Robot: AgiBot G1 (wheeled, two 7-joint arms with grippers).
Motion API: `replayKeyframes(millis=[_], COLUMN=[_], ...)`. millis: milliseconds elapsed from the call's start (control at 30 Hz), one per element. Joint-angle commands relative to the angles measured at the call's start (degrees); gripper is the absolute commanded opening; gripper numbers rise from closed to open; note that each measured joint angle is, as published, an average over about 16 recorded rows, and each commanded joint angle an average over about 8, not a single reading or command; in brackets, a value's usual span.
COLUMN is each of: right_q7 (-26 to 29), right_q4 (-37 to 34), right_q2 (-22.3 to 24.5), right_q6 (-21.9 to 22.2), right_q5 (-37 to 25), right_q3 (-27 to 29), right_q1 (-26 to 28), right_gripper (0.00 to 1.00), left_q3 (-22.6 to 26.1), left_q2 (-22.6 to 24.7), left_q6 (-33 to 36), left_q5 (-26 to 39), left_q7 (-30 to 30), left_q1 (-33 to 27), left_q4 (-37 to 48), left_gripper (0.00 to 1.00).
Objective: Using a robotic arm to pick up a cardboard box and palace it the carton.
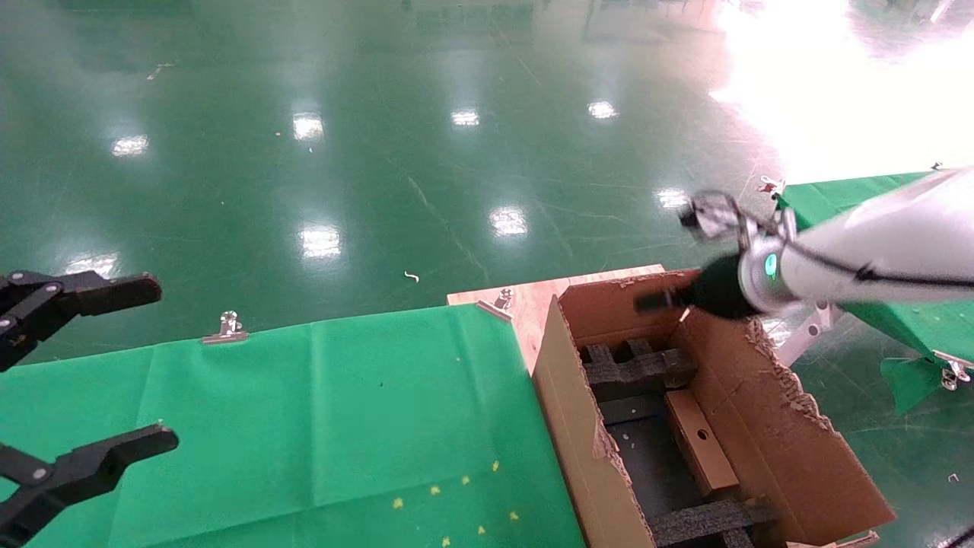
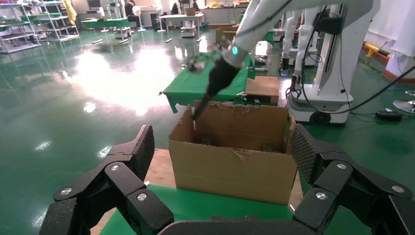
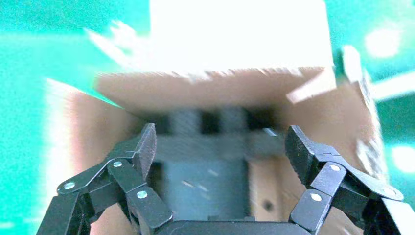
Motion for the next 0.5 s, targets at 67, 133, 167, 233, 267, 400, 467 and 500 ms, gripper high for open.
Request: replayKeyframes(millis=[67, 133, 167, 233, 267, 400, 467, 500], right_q7=[-0.6, -1.3, -1.6, -1.8, -1.9, -1.9, -2.1, -2.5], right_q4=[4.5, 6.8, 7.7, 8.6, 8.9, 8.8, 8.5, 8.3], right_q2=[1.8, 2.8, 3.2, 3.6, 3.7, 3.7, 3.6, 3.5], right_q6=[0.2, 0.5, 0.6, 0.8, 0.8, 0.8, 0.7, 0.5], right_q5=[2.3, 4.0, 4.6, 5.4, 5.6, 5.6, 5.5, 5.6], right_q3=[1.9, 2.8, 3.2, 3.6, 3.8, 3.7, 3.8, 4.1], right_q1=[2.6, 3.8, 4.2, 4.6, 4.8, 4.7, 4.4, 4.1], right_gripper=[1.00, 1.00, 1.00, 1.00, 1.00, 1.00, 1.00, 1.00], left_q3=[0.0, 0.0, 0.0, 0.0, 0.0, 0.0, 0.0, 0.0], left_q2=[0.0, 0.0, 0.0, 0.0, 0.0, 0.0, 0.0, 0.0], left_q6=[0.0, 0.0, 0.0, 0.0, 0.0, 0.0, 0.0, 0.0], left_q5=[0.0, 0.0, 0.0, 0.0, 0.0, 0.0, 0.0, 0.0], left_q7=[0.0, 0.0, 0.0, 0.0, 0.0, 0.0, 0.0, 0.0], left_q1=[0.0, 0.0, 0.0, 0.0, 0.0, 0.0, 0.0, 0.0], left_q4=[0.0, 0.0, 0.0, 0.0, 0.0, 0.0, 0.0, 0.0], left_gripper=[1.00, 1.00, 1.00, 1.00, 1.00, 1.00, 1.00, 1.00])
